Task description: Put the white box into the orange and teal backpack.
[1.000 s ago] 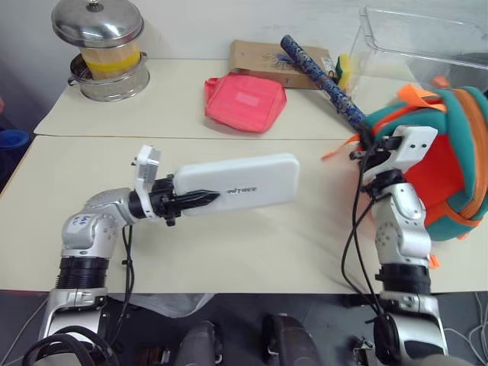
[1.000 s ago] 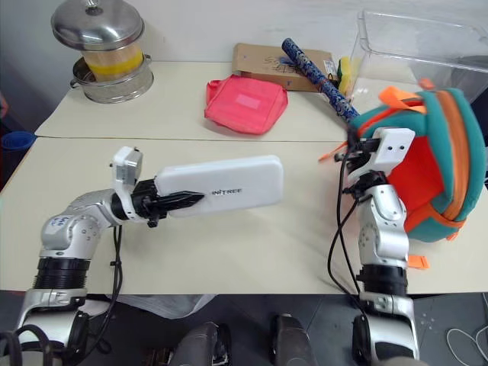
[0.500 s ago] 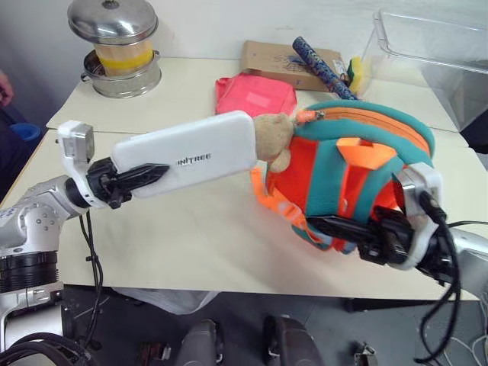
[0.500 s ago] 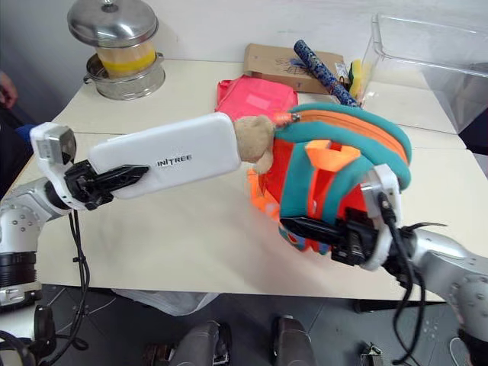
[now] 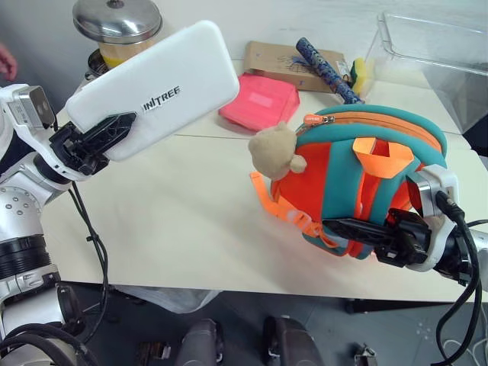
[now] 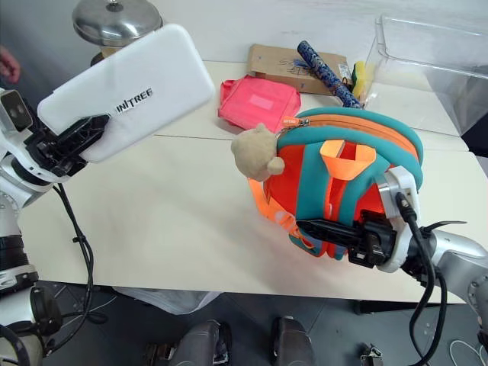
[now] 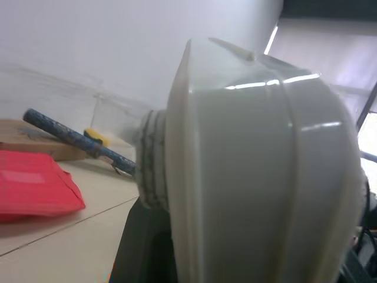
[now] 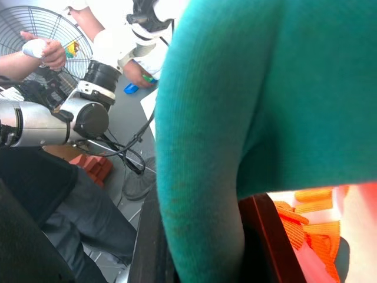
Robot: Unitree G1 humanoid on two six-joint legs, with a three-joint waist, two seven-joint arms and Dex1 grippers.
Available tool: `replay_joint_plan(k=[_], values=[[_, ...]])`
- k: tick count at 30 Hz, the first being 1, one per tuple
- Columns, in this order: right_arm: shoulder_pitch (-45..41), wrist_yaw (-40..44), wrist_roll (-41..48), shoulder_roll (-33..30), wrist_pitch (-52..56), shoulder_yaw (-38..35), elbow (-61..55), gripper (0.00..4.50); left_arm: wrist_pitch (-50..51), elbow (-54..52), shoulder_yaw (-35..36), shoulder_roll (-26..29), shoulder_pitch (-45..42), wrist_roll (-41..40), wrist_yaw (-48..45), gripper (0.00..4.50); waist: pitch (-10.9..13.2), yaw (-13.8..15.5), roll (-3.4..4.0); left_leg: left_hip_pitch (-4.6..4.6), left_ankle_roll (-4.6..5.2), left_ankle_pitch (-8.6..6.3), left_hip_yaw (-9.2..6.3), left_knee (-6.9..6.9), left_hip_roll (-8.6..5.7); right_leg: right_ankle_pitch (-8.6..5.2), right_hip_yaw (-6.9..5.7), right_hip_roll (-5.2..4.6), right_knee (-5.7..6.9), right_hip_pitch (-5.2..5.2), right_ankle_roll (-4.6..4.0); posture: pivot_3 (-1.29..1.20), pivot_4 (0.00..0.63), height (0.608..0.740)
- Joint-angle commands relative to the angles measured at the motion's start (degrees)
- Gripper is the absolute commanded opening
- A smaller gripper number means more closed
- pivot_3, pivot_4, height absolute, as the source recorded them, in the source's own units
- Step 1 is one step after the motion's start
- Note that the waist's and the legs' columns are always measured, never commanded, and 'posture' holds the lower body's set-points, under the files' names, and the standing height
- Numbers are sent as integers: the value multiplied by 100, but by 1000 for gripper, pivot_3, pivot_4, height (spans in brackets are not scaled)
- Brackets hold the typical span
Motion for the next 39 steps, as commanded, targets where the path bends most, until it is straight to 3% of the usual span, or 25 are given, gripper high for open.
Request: replay_joint_plan(k=[1, 9, 17, 21, 27, 39], values=[[-68, 123, -76, 6, -30, -55, -55, 37, -737, 187, -401, -197, -201, 510, -210, 1190, 0, 3, 0, -1, 0, 0, 0, 0, 0, 0, -1, 0, -1, 0, 0, 0, 150, 740], [-404, -102, -179, 210, -24, 262, -53, 37, -1148, 123, -1327, -954, -559, 878, -766, 1190, 8, 2, -14, -8, 0, 0, 1, 8, 1, 1, -2, 2, 0, -2, 1, 0, 150, 740], [-385, -248, -164, 286, -4, 283, -81, 37, -1276, 54, -1580, -1047, -845, 1037, -1000, 1190, 8, -5, -14, -15, -9, 7, 2, 9, 7, 1, -1, 10, 4, -12, 1, 0, 150, 740], [-303, -193, -76, 242, 51, 247, -133, 37, -1564, 547, -1452, -1282, -1374, 1150, -851, 1190, 8, 94, -15, -23, -1, 9, -2, 17, 1, 2, -4, 5, 3, -11, 4, 0, 150, 740], [-141, -96, 55, 126, 124, 58, -153, 37, -1741, 1811, -991, -1067, -2084, 1184, -1063, 1190, 9, 95, -16, -32, 1, 9, -1, 21, 4, 5, -8, 14, 2, -18, 8, 0, 150, 740], [-41, -223, -21, 256, 52, -16, -176, 37, -2744, 2631, -1613, -1712, -2442, 2002, -1755, 1190, 9, 121, -16, -75, 17, 4, -13, 62, 1, 13, -28, 27, 11, -30, 23, 0, 150, 740]])
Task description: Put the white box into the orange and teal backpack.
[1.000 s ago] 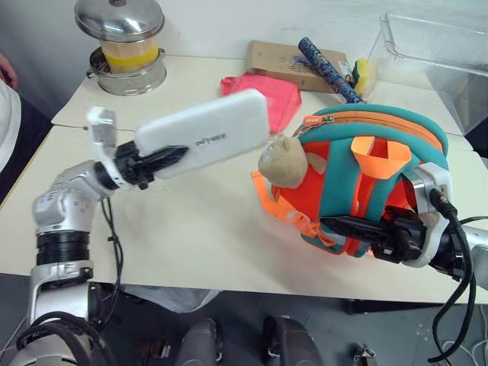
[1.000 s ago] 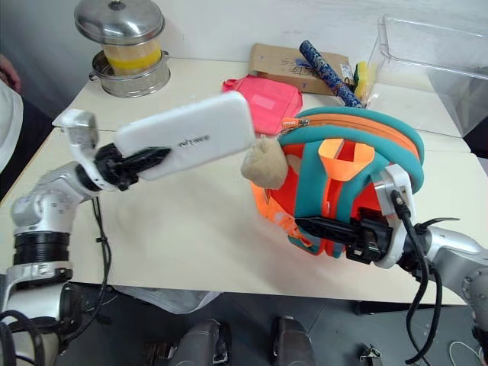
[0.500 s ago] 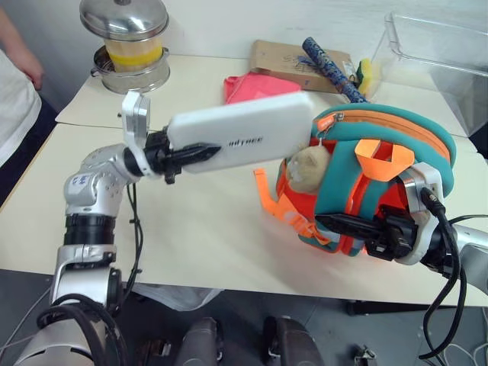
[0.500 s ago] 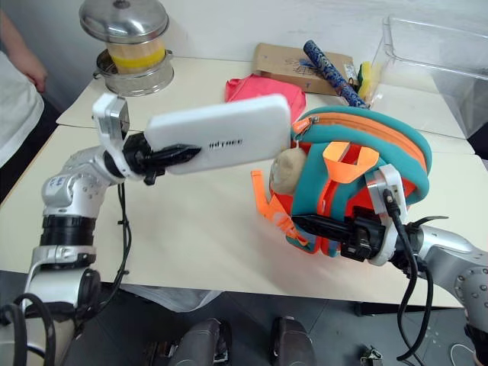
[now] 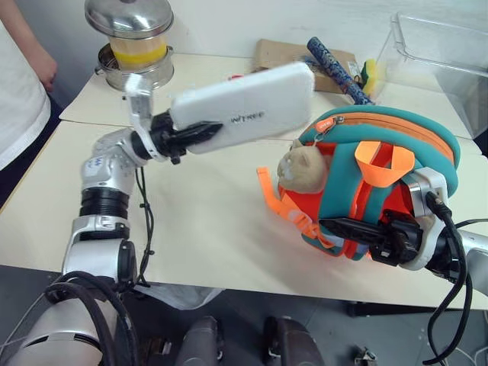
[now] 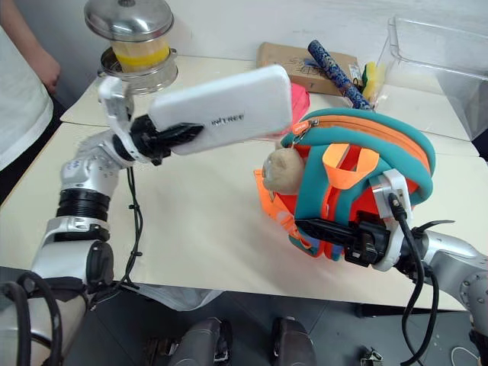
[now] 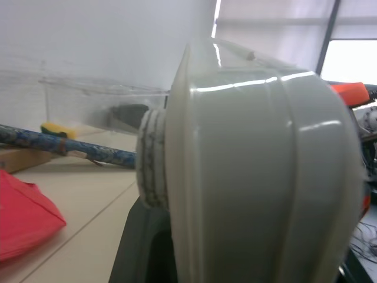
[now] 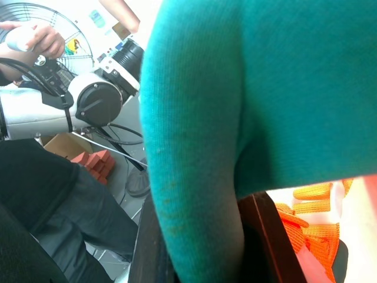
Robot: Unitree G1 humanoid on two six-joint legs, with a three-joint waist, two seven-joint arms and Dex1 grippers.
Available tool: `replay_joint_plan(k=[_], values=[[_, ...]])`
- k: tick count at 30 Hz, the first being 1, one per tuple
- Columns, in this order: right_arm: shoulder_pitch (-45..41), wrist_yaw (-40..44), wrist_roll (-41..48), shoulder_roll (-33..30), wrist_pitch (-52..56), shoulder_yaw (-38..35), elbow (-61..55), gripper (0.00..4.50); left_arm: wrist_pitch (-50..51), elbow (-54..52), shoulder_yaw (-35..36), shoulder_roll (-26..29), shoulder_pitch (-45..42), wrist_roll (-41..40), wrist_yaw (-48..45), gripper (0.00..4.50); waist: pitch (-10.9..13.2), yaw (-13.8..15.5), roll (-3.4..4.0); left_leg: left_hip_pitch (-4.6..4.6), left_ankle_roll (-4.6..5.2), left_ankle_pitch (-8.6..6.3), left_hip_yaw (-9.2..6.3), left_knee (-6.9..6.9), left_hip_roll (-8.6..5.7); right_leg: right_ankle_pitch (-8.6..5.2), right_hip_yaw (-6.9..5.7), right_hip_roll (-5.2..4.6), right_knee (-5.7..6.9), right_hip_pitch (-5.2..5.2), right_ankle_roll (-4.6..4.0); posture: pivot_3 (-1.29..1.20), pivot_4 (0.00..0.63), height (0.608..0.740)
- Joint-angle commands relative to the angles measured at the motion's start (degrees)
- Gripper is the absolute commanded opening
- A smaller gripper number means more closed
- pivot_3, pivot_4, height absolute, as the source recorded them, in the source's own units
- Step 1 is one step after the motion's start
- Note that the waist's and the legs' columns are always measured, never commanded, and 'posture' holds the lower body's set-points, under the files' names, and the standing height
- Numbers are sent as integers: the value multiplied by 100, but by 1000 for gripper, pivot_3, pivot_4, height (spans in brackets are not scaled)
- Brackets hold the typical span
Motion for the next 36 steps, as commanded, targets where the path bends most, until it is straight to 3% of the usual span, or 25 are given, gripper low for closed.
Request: replay_joint_plan(k=[1, 10, 14, 22, 28, 31, 36], values=[[54, -14, 74, 46, -75, -160, -199, 37, -252, -108, -113, 12, -227, 145, -319, 1190, 0, -33, 0, 0, 4, -3, 1, 6, 0, 0, 0, 0, -1, 0, 0, 0, 150, 740], [98, 3, -42, 133, -170, -157, -159, 37, -1378, -134, -1057, -62, -130, 1279, -592, 1190, 0, -9, 0, 1, 15, -10, 1, 27, -1, 2, 4, -6, -4, 3, 3, 0, 150, 740], [137, 99, -79, 89, -169, -235, -89, 37, -1373, -68, -1510, -257, -437, 1758, -371, 1190, 0, 20, 0, 0, 25, -17, -2, 35, -2, 2, 2, -12, -4, 8, 4, 0, 150, 740], [-16, 274, -215, 59, -129, -114, 59, 37, -1396, 1335, -2253, -1635, -1826, 2765, 428, 1190, -1, 62, 0, -10, 65, -38, 5, 47, -23, 26, -7, -7, -40, 20, 48, 0, 150, 740], [-188, 284, -402, 155, -153, 54, 86, 37, -1946, 2424, -1820, -2708, -2321, 2734, 1163, 1190, -1, 7, 0, -15, 82, -47, 18, 48, -27, 35, -24, -39, -62, 17, 64, 0, 150, 740], [-309, 224, -539, 256, -231, 110, 81, 37, -2389, 2637, -1526, -2940, -2186, 2632, 1255, 1190, 0, -15, 2, -16, 80, -46, 18, 46, -23, 35, -33, -49, -63, 12, 64, 0, 150, 740], [-405, 160, -778, 376, -384, -20, 223, 0, -2485, 2597, -875, -2696, -2071, 2258, 1063, 2693, -2, -18, 6, -15, 74, -40, 19, 47, -22, 35, -35, -50, -51, 7, 64, 0, 150, 740]])
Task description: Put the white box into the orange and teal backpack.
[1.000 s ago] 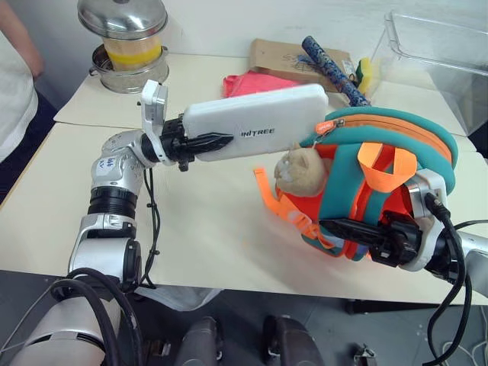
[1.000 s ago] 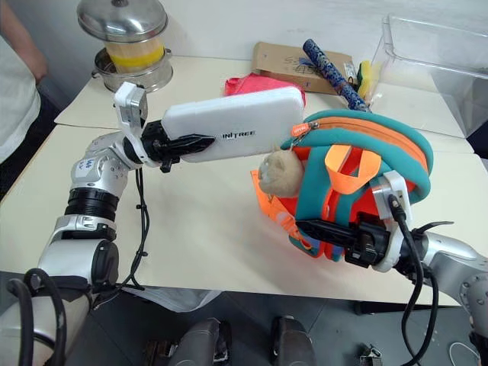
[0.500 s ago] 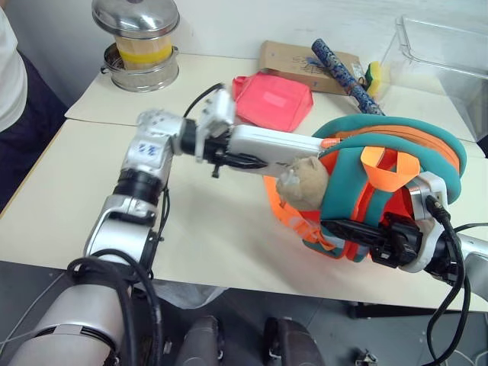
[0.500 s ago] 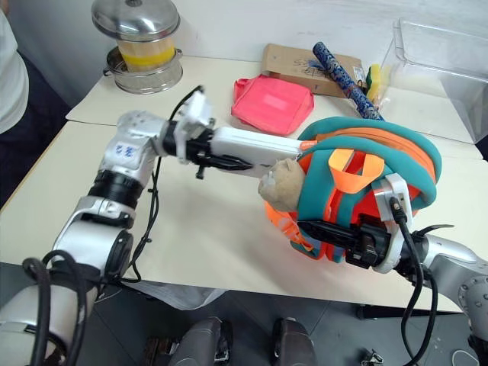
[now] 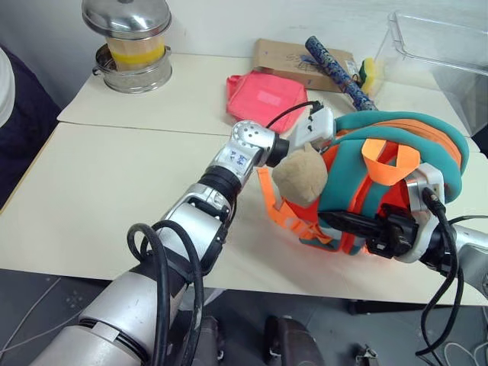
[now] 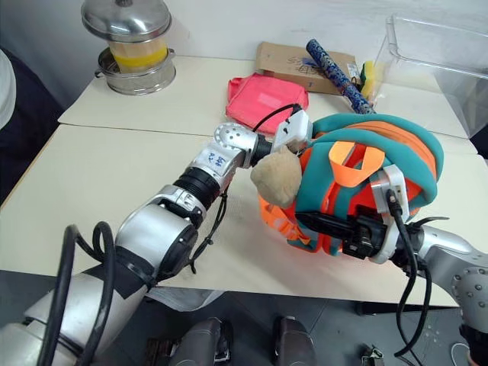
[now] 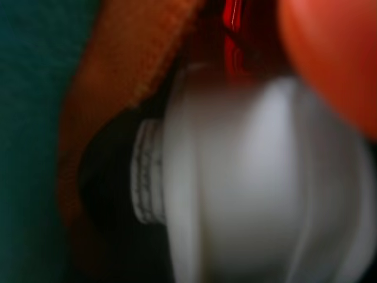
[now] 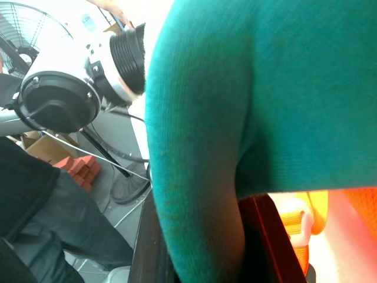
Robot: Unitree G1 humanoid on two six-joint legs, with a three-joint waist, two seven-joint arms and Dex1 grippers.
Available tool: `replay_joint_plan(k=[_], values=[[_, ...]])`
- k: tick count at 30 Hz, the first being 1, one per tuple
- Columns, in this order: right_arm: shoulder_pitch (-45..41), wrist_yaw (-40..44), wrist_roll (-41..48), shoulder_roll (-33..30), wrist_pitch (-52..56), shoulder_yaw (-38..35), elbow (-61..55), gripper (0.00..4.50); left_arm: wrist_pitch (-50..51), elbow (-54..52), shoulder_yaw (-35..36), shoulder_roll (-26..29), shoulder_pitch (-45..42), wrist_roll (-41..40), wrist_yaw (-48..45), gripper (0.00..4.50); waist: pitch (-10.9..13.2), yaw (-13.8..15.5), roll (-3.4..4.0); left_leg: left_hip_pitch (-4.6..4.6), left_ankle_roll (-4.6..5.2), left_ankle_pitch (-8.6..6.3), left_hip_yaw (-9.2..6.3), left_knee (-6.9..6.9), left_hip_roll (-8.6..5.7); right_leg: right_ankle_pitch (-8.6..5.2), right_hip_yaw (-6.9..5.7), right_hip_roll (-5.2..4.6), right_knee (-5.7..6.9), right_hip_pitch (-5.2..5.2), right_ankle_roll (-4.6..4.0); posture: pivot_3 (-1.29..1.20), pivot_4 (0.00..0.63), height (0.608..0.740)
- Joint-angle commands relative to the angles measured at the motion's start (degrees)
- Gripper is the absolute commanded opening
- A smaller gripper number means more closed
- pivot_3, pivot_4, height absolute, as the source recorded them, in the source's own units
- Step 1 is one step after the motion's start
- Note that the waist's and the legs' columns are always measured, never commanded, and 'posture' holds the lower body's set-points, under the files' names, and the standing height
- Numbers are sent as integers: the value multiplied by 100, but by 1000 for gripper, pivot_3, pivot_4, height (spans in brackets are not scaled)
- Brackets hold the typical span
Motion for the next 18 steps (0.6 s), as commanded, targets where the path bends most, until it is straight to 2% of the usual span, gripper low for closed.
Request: replay_joint_plan(k=[1, 3, 5, 7, 12, 14, 18], values=[[-72, -47, -151, 117, -219, -168, 47, 0, -234, -169, 444, 168, -73, -356, -171, 2991, 0, -3, 1, 0, 0, 0, 0, 0, 0, 0, 0, -1, 1, 0, 0, 0, 150, 740], [-69, -83, -339, 228, -355, -178, 92, 0, -389, -212, 664, 395, -42, -484, -361, 3626, 0, -4, 1, 0, -1, 1, 2, 0, -1, 0, 0, -1, 4, -2, 0, 0, 150, 740], [-76, -133, -421, 330, -424, -176, 136, 0, -299, -263, 880, 745, -2, -669, -807, 4048, 0, -5, 2, -1, -1, 1, 3, 0, -2, 0, -1, 0, 6, -4, 0, 0, 150, 740], [-108, -178, -512, 438, -473, -121, 180, 0, -180, -338, 1015, 1251, 111, -790, -1393, 4048, 0, -33, 3, -1, -2, 1, 6, 0, -2, 0, -1, 1, 9, -4, 0, 0, 150, 740], [-244, -97, -714, 485, -458, -28, 342, 0, -35, -828, 883, 1977, 632, -729, -2038, 4048, -1, -81, 5, 1, -9, 5, 10, 0, 2, 0, -1, 32, 38, -5, -1, 0, 150, 740], [-285, -68, -738, 489, -436, -9, 403, 0, 130, -1212, 859, 2116, 884, -810, -2214, 4048, -1, -28, 5, 1, -5, 4, 7, 3, -4, 0, -1, 29, 39, -2, -1, 0, 150, 740], [-370, 42, -829, 509, -377, 155, 496, 0, 927, -2865, 813, 2067, 1662, -1322, -1957, 4048, -1, 6, 5, -3, 9, 0, 6, 11, -13, 3, 5, 1, 43, -1, 4, 0, 150, 740]])
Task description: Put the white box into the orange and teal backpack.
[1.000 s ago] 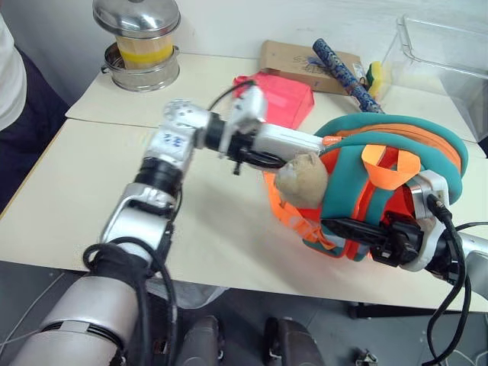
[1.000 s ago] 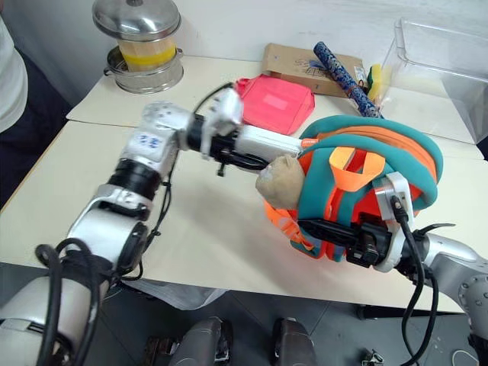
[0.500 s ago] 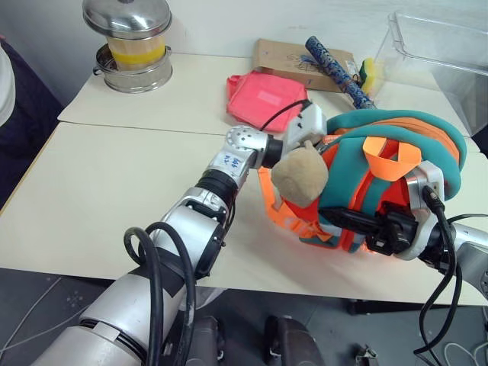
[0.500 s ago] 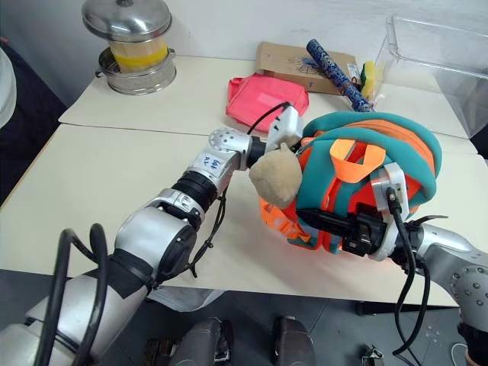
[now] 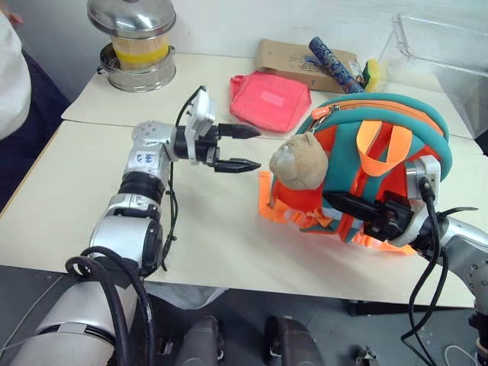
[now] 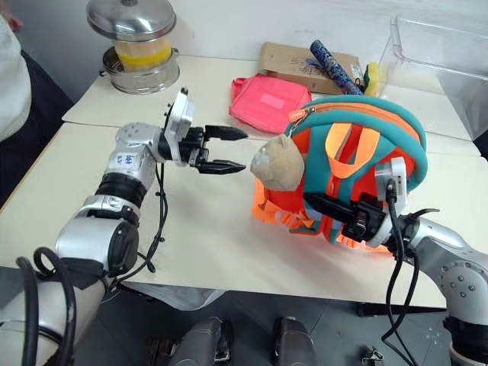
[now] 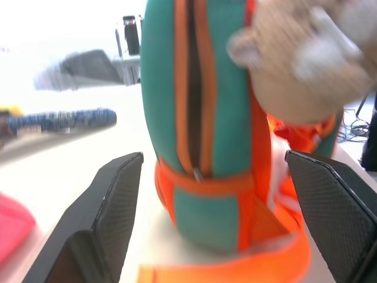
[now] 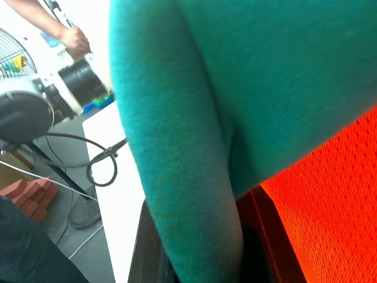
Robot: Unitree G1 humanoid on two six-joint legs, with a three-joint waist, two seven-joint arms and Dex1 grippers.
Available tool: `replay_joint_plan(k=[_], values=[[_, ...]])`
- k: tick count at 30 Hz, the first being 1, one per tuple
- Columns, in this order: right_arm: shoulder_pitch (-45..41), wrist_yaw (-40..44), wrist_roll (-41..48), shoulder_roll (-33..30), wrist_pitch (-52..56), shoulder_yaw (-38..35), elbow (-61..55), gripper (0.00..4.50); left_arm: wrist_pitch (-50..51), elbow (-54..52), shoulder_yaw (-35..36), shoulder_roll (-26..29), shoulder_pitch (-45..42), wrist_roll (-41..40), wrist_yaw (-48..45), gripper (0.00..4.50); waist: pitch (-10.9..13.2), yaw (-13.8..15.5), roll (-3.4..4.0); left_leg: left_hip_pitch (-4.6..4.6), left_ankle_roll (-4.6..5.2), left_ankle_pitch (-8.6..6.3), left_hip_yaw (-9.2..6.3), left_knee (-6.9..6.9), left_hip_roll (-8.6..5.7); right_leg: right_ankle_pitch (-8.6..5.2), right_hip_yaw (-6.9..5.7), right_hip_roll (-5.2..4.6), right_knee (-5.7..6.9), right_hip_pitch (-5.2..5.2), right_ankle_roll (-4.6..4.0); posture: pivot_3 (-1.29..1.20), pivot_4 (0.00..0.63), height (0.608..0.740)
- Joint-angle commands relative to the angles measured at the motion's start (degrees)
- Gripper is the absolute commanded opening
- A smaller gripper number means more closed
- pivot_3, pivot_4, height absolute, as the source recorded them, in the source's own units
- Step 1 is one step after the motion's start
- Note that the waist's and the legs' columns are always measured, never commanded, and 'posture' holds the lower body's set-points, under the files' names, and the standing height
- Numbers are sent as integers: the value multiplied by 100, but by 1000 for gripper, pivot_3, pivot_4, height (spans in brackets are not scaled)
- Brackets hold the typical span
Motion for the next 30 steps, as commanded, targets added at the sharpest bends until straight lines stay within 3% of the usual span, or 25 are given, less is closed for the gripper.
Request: replay_joint_plan(k=[1, 8, 11, 17, 20, 23, 27, 30], values=[[-83, 139, -25, 42, 12, 63, 0, 0, 573, -1463, -112, -125, 361, -451, -104, 4048, 0, 3, 0, -1, 0, 0, -1, 0, -1, 0, -1, -14, 1, 0, 0, 0, 150, 740], [-195, 236, -45, 58, 85, 133, 88, 0, 1480, -3215, -437, -648, 1048, -861, 670, 4048, -1, -4, 1, 4, 4, 4, -6, 1, -10, 1, -3, -21, 3, 9, 1, 0, 150, 740], [-178, 250, -32, 48, 123, 90, 85, 0, 1568, -3599, -569, -811, 1221, -912, 927, 3496, -1, -28, 2, 7, 1, 5, -6, 0, -7, 1, -3, -20, 5, 10, 1, 0, 150, 740], [-59, 200, -19, 71, 131, 9, 31, 0, 1603, -3729, -505, -789, 1350, -1051, 1202, 1785, -1, -7, 2, 8, 0, 8, -6, 0, -7, 1, -4, -21, 3, 11, 1, 0, 150, 740], [30, 157, 0, 72, 114, -69, -5, 0, 1470, -3379, -336, -484, 1225, -971, 1295, 1028, -1, -6, 2, 8, 0, 8, -7, 0, -7, 1, -4, -22, 3, 11, 1, 0, 150, 740], [141, 88, 26, 90, 79, -170, -51, 0, 1045, -2484, -150, 62, 921, -658, 1489, 551, -1, -17, 2, 10, -1, 8, -6, 0, -7, 1, -5, -21, 0, 10, 1, 0, 150, 740], [278, -10, 47, 144, 44, -252, -154, 0, 325, -1145, -308, 608, 563, -10, 1906, 551, -2, -25, 4, 11, -4, 10, -4, -1, -7, 1, -7, -19, -3, 8, 1, 0, 150, 740], [385, -82, 70, 207, 23, -308, -238, 0, -278, -426, -624, 704, 517, 527, 2068, 551, -3, -4, 4, 11, -2, 9, -5, -3, -10, 1, -10, -20, 3, 10, 1, 0, 150, 740]])
